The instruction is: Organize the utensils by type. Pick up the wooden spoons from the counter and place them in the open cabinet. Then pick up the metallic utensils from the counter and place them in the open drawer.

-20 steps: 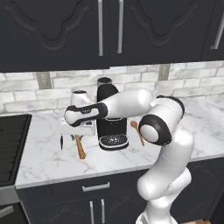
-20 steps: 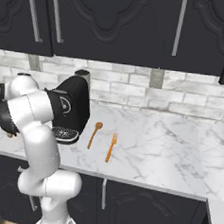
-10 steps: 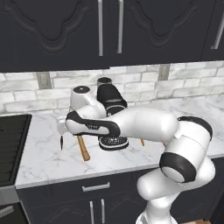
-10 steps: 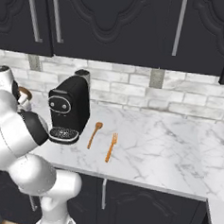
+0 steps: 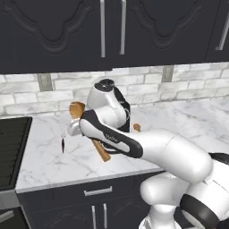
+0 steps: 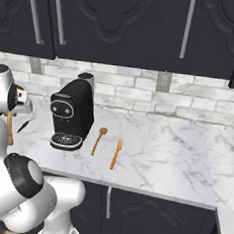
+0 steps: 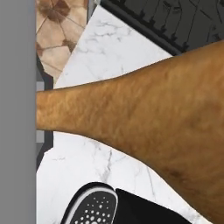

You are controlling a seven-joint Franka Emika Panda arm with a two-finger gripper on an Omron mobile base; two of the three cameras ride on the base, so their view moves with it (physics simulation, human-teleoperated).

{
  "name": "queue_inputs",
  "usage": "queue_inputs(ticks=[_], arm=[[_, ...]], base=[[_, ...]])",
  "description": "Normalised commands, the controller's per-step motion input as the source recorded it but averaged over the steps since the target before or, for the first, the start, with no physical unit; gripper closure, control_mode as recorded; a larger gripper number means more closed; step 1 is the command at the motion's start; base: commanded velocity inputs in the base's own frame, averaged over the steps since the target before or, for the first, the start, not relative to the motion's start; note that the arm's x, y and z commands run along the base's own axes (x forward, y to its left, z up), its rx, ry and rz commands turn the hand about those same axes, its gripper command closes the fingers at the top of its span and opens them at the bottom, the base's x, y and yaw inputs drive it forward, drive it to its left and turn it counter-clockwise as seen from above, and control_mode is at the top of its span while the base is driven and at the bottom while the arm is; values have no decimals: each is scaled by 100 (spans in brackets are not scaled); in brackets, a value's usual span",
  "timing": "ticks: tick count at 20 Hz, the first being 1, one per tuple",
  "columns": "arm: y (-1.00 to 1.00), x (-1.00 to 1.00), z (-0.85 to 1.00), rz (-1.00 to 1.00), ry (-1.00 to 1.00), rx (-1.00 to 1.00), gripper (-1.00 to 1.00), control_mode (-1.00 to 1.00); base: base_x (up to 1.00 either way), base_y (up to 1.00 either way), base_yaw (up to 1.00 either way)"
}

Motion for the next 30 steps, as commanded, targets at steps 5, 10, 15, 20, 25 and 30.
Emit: queue_inputs(ticks=[5, 10, 15, 20, 25, 30], arm=[[-44, -48, 36, 49, -7, -8, 100, -100], [-44, -59, 19, 57, -19, -18, 100, -100], [-56, -40, 21, 41, -5, -17, 100, -100], [-57, -28, 18, 25, 0, -14, 100, -100], [-55, -36, 14, 8, 0, 0, 100, -100], [-58, -29, 7, 0, 0, 0, 100, -100]], base=[[0, 0, 0], [0, 0, 0], [0, 0, 0], [0, 0, 0], [0, 0, 0], [0, 0, 0]])
